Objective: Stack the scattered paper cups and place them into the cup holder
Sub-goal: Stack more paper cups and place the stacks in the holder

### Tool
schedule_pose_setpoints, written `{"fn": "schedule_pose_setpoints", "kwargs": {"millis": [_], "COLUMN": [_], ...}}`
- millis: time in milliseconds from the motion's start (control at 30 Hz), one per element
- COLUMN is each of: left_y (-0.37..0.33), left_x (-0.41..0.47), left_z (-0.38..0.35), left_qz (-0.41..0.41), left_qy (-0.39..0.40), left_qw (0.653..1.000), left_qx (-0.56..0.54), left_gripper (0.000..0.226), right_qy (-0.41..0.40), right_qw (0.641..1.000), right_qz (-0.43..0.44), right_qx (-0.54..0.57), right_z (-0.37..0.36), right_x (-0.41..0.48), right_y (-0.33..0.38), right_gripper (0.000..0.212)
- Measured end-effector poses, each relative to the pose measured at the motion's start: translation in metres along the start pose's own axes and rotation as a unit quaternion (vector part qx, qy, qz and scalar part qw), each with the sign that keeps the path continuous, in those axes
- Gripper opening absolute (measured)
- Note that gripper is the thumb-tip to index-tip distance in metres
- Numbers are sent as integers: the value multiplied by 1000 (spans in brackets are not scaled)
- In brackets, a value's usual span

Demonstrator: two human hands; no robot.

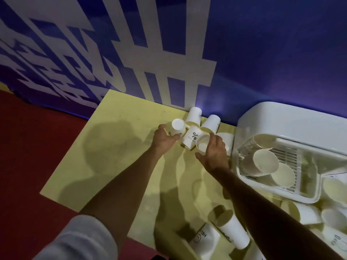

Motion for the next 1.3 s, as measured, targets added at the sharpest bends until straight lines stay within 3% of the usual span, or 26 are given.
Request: {"fn": "schedule_pose_setpoints", "kwargs": {"millis": [200,500,700,967,1300], "left_y": [-9,-20,-28,-41,-42], "left_x": [28,31,7,-44,-115], "left_z": [-14,-22,-4,15,-61], "left_qz": [-25,-65,-67,-87,-76], "left_qy": [-2,-11,-59,-108,-17], "left_qw": [1000,996,995,990,997], "left_qx": [12,54,35,7,-2], "left_gripper": [97,61,58,59,53], "right_qy": [-14,-40,-57,-59,-88], "right_qw": [999,996,995,993,986], "right_qz": [-26,-6,29,47,53], "right_qx": [42,78,78,86,133], "right_z": [-2,20,44,70,120], "right_x": [4,-15,-32,-60,-128], "right_y": [-4,-2,5,5,-51], "right_gripper": [89,74,67,77,77]}}
Point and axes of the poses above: each hand's wrist, its own x-axis towards the middle knuckle, its own z-axis out of the back of the hand, y = z × x, the point moved 9 cm from there along x, towards the middle knuckle, and after that the axes turned 5 degrees about y, right-handed, at the moved point
